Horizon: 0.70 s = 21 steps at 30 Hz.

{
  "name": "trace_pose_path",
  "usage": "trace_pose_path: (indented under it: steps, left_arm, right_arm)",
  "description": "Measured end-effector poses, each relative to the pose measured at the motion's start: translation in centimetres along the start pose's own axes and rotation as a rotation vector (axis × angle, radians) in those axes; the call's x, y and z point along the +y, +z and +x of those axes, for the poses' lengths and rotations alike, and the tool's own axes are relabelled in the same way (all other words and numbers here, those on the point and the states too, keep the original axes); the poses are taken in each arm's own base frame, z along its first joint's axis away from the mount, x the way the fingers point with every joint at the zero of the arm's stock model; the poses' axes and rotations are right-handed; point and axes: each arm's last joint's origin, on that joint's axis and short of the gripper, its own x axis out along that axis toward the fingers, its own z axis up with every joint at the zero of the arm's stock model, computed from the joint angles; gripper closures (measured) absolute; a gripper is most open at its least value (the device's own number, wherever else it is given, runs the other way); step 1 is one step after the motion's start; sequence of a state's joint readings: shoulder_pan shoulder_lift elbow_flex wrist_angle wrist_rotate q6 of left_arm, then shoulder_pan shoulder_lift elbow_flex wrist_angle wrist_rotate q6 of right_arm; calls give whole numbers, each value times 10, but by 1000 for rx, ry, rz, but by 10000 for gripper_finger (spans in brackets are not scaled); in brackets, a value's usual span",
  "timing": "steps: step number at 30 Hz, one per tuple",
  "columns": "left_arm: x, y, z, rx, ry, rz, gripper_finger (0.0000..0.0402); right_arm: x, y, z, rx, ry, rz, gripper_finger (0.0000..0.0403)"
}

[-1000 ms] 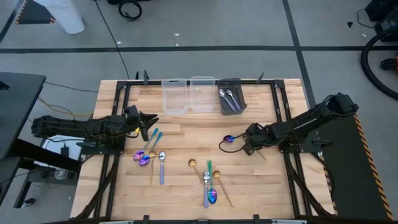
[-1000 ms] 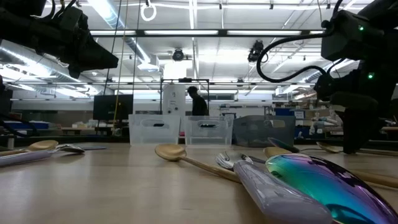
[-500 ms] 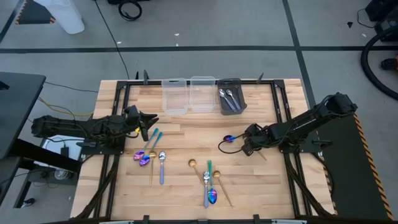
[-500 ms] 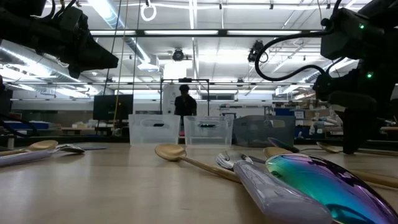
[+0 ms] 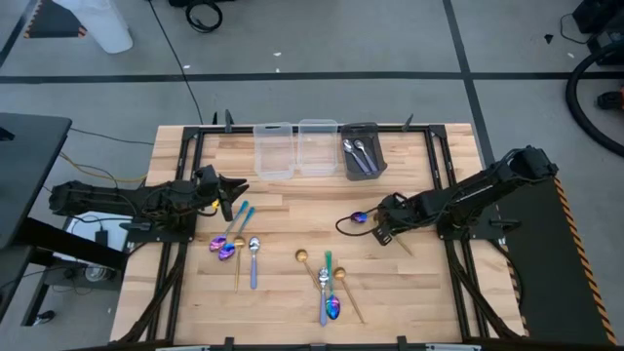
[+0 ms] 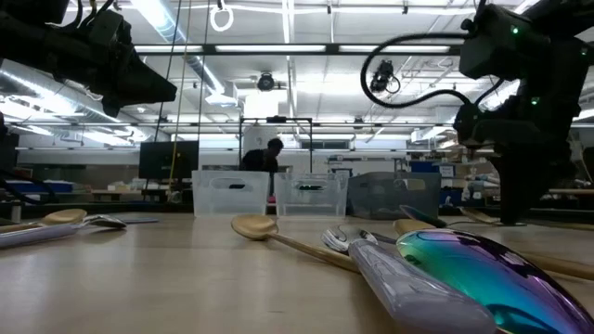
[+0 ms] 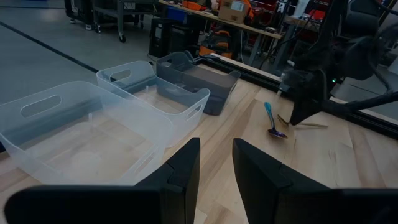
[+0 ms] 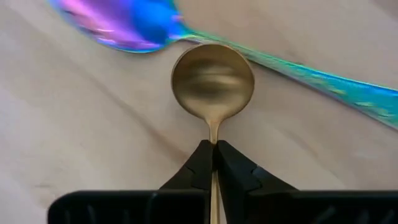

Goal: Sort silverware by color (type)
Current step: Put the gold spoon into the right transparent bin

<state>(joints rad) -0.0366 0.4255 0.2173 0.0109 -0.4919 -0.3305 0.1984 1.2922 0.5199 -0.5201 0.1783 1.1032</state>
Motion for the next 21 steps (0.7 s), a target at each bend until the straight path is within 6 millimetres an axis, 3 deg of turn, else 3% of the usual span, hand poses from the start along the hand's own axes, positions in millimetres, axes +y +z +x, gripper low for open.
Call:
trace_pose_path:
  steps: [21]
  left_arm:
    - [0, 0, 0, 0, 0, 0, 299]
  right_arm:
    - [16, 21, -1, -74, 232, 26, 383]
